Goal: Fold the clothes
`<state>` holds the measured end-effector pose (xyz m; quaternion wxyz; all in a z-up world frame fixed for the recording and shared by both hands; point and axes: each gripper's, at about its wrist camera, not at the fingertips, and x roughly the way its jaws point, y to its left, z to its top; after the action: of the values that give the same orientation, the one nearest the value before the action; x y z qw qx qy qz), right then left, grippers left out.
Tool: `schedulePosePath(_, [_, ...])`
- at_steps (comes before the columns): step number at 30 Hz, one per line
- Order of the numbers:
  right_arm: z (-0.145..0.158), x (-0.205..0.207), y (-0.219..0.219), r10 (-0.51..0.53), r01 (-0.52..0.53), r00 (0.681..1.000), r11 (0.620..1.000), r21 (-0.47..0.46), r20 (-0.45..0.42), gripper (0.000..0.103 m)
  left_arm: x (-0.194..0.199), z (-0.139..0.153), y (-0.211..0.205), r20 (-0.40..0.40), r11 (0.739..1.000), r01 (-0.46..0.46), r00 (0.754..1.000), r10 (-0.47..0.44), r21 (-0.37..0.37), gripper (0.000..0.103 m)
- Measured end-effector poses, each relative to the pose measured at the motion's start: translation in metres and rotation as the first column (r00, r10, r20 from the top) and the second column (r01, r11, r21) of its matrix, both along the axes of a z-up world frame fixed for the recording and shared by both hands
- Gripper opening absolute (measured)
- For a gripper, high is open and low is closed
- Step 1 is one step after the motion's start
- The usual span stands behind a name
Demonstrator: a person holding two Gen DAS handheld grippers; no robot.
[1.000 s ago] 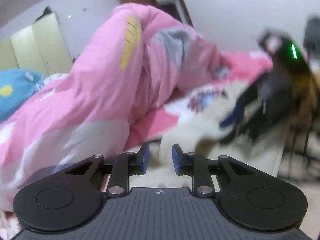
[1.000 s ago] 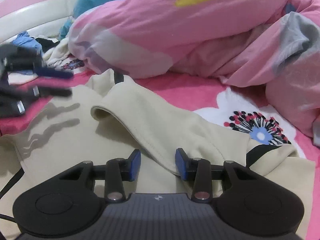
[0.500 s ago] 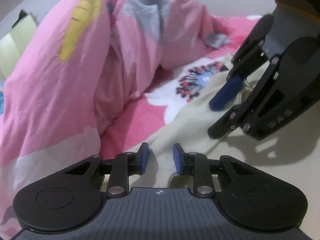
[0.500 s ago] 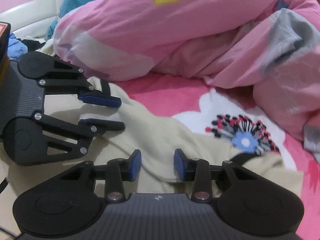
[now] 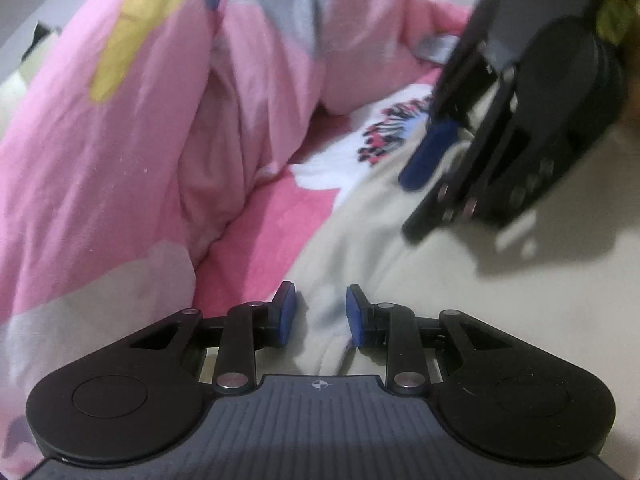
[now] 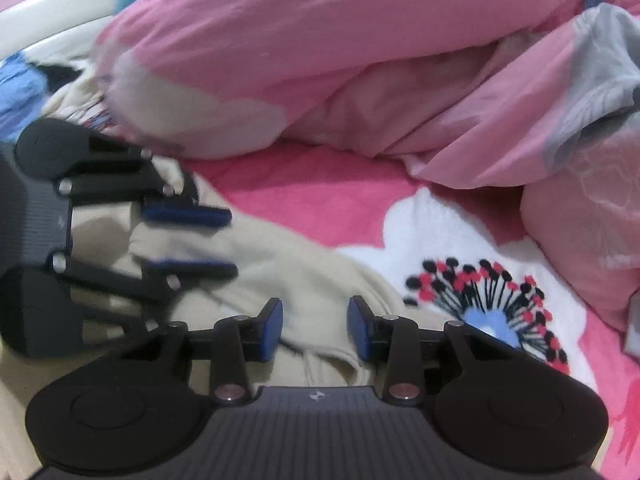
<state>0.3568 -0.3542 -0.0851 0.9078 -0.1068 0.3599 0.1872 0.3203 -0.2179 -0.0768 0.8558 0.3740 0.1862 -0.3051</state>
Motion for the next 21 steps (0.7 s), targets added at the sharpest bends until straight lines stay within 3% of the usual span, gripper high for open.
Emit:
schedulePosePath(4, [0.011, -0.018, -0.008, 0.012, -0.012, 1.000, 1.000, -0.011, 0.010, 0.038, -0.005, 0.002, 0.006, -0.008, 1.000, -0.002, 1.000, 0.002, -0.013, 0.027])
schedulePosePath(7, [0.035, -0.024, -0.024, -0.040, 0.036, 0.999, 0.991, 0.132, 0.026, 0.039, -0.002, 0.002, 0.006, -0.023, 0.999, -0.014, 1.000, 0.013, -0.032, 0.027])
schedulePosePath(10, [0.031, -0.016, -0.040, -0.108, 0.111, 0.994, 0.962, 0.249, -0.028, 0.038, -0.001, 0.001, 0.007, -0.025, 0.999, -0.017, 1.000, 0.015, -0.047, 0.027])
schedulePosePath(12, [0.004, -0.004, -0.046, -0.152, 0.180, 0.980, 0.950, 0.254, -0.125, 0.033, -0.001, 0.000, 0.007, -0.021, 0.999, -0.011, 1.000, 0.010, -0.045, 0.027])
schedulePosePath(14, [-0.008, -0.004, -0.043, -0.168, 0.190, 0.980, 0.953, 0.238, -0.110, 0.031, -0.002, -0.001, 0.007, -0.002, 1.000, -0.003, 1.000, 0.003, -0.027, 0.027])
schedulePosePath(19, [0.019, -0.017, -0.039, -0.210, 0.223, 0.974, 0.953, 0.208, -0.083, 0.031, -0.017, 0.014, 0.007, 0.000, 0.999, 0.000, 1.000, 0.000, 0.035, 0.032])
schedulePosePath(21, [0.038, -0.037, -0.046, -0.259, 0.267, 0.964, 0.938, 0.221, -0.064, 0.033, -0.027, 0.028, 0.015, -0.008, 0.999, -0.002, 1.000, 0.002, 0.041, 0.039])
